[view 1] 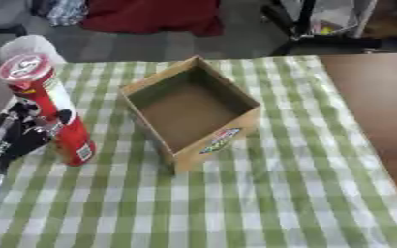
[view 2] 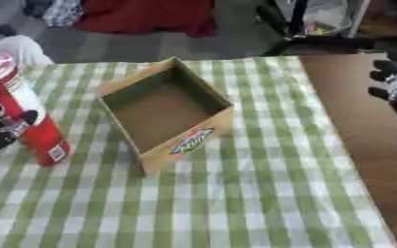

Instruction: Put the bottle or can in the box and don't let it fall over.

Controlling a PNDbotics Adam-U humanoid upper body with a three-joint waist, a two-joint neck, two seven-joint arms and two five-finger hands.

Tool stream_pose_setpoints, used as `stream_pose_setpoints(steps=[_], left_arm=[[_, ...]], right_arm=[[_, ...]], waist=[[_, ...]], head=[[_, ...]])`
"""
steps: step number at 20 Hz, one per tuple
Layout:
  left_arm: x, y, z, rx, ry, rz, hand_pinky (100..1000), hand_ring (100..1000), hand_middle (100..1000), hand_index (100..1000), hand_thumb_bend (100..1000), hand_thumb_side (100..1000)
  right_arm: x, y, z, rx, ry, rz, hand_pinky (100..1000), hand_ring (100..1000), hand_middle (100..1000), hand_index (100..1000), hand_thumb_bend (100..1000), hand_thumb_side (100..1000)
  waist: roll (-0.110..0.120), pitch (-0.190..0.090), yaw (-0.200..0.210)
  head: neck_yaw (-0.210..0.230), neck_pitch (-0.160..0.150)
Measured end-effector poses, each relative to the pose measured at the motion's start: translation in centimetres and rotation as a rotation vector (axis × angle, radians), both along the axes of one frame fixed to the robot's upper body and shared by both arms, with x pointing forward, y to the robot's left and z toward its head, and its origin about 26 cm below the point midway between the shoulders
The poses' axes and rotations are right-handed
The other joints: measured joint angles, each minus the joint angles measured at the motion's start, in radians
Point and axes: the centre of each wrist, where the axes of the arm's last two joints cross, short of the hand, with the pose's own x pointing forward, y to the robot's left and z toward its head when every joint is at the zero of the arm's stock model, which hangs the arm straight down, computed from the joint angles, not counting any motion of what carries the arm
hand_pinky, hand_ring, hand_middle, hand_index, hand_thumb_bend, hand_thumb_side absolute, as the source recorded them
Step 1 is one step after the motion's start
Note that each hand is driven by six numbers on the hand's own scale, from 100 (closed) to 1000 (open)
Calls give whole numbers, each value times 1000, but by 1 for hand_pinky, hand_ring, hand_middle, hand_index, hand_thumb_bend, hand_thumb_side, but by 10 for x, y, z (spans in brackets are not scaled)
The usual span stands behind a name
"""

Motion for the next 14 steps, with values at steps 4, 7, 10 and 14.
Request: stream_pose_setpoints(steps=[4, 7, 10, 14], left_arm=[[2, -2, 1, 12, -2, -2, 916, 1000, 991, 923, 459, 451], [3, -2, 2, 16, -4, -2, 913, 1000, 989, 923, 457, 446], [4, -2, 2, 16, -2, 0, 912, 1000, 991, 922, 454, 456], [5, -3, 2, 16, -1, 1, 915, 1000, 991, 920, 461, 453]], right_arm=[[0, 0, 0, 0, 0, 1, 835, 868, 804, 894, 100, 557], [1, 0, 1, -1, -1, 3, 835, 868, 804, 894, 100, 558], [1, 1, 1, -1, 0, 5, 835, 868, 804, 894, 100, 559], [1, 1, 2, -1, -2, 7, 835, 868, 804, 894, 100, 558]], waist=[[0, 1, -1], [-1, 4, -4], [-2, 5, -4], [-3, 6, -5]], head=[[0, 0], [1, 0], [1, 0], [2, -2]])
